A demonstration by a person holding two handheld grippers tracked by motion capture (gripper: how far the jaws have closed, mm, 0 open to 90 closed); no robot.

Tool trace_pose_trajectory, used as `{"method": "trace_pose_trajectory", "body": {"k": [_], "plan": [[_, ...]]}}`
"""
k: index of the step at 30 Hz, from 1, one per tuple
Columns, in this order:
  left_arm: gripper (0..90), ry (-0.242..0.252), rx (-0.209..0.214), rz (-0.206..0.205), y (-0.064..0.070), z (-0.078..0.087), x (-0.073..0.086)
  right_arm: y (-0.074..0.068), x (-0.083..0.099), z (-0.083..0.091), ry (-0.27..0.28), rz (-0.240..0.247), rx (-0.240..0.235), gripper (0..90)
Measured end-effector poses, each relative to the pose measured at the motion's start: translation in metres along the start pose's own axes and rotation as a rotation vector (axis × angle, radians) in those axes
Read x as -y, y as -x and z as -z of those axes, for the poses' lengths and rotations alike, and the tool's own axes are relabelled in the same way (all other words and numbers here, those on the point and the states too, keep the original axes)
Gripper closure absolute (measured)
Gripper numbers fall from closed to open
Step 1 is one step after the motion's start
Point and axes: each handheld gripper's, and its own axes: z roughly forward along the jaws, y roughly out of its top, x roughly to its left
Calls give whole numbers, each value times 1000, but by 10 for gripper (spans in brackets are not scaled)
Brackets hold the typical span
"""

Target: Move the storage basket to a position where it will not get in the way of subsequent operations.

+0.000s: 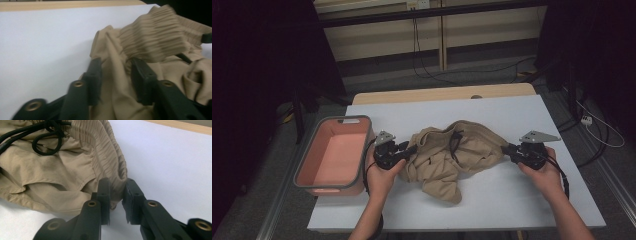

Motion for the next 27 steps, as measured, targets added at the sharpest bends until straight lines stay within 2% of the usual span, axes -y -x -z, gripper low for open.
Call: {"method": "trace_pose_trajectory", "body": {"k": [2,3,6,11,16,20,23,25,27], "plan": [[466,8,-16,-23,1,5,-2,-1,0,-1,3,4,2,764],[426,17,-20,-20,3,6,-3,-1,-1,-1,6,5,0,763],[324,15,-20,-49,8,10,-4,-3,-2,-1,9,8,-1,761],[249,-15,-22,-142,18,15,-4,-5,-4,0,16,5,-1,761],[235,-41,-23,-170,22,13,1,-8,-3,1,16,5,-8,755],[243,-61,-53,-174,18,4,4,-9,-3,2,18,5,-11,751],[314,-64,-76,-193,15,-2,5,-10,-3,2,20,5,-10,729],[357,-78,-109,-232,14,-4,5,-11,-4,2,24,5,-13,717],[427,-77,-125,-223,10,-4,4,-12,-4,2,21,8,-9,673]]}}
